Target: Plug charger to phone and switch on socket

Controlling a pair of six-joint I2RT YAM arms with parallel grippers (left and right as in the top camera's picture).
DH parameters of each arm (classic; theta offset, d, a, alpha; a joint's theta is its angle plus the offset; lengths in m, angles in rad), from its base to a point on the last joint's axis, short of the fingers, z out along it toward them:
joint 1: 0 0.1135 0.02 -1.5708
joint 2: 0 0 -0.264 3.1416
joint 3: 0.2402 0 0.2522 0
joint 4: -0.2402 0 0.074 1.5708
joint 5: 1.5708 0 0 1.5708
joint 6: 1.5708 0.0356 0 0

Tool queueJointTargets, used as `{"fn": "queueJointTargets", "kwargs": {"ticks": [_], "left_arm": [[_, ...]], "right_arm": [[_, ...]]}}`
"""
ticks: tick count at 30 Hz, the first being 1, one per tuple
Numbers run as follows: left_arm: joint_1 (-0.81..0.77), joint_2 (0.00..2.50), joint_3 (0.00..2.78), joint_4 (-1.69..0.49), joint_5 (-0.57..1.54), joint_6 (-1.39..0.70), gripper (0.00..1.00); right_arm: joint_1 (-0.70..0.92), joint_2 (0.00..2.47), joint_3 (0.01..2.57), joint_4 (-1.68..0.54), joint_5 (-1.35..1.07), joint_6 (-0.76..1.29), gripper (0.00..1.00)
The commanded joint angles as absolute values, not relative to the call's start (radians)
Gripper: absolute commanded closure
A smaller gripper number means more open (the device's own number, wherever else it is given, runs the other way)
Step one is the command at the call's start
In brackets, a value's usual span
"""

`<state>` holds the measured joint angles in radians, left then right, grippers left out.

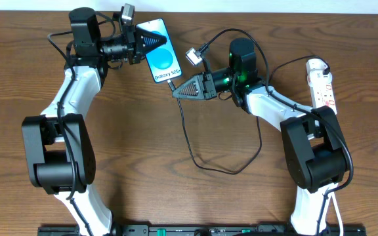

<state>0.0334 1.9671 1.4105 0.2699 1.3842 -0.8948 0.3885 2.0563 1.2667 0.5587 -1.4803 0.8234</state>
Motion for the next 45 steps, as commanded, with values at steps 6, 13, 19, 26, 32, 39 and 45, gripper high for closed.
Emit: {"fn": "queueJointTargets", "kwargs": {"ticks": [6, 13, 19, 26, 32, 39, 45], "left_arm": [[0.023, 1.957, 1.420, 0.275, 1.398, -0.903, 0.93], [0.023, 1.957, 1.420, 0.275, 1.402, -0.903, 0.93], [0.023, 1.957, 1.420, 0.275, 1.402, -0.903, 0.93], [0.042, 1.957, 1.420, 0.275, 1.375, -0.903, 0.93], [0.063, 1.957, 1.420, 0.275, 1.349, -0.912, 0.93], [0.063, 1.957, 1.420, 0.276, 1.319, -0.933, 0.93], [0.063, 1.957, 1.420, 0.276, 1.315, -0.949, 0.93]], "right_arm": [[0.387, 2.057, 1.275, 0.565, -1.384, 0.853, 0.99], [0.386, 2.057, 1.275, 0.567, -1.344, 0.860, 0.99], [0.386, 2.057, 1.275, 0.569, -1.335, 0.860, 0.99], [0.377, 2.057, 1.275, 0.569, -1.429, 0.867, 0.99], [0.369, 2.057, 1.275, 0.569, -1.432, 0.867, 0.99], [0.374, 2.057, 1.275, 0.569, -1.419, 0.867, 0.99], [0.397, 2.057, 1.275, 0.553, -1.407, 0.867, 0.99]]}}
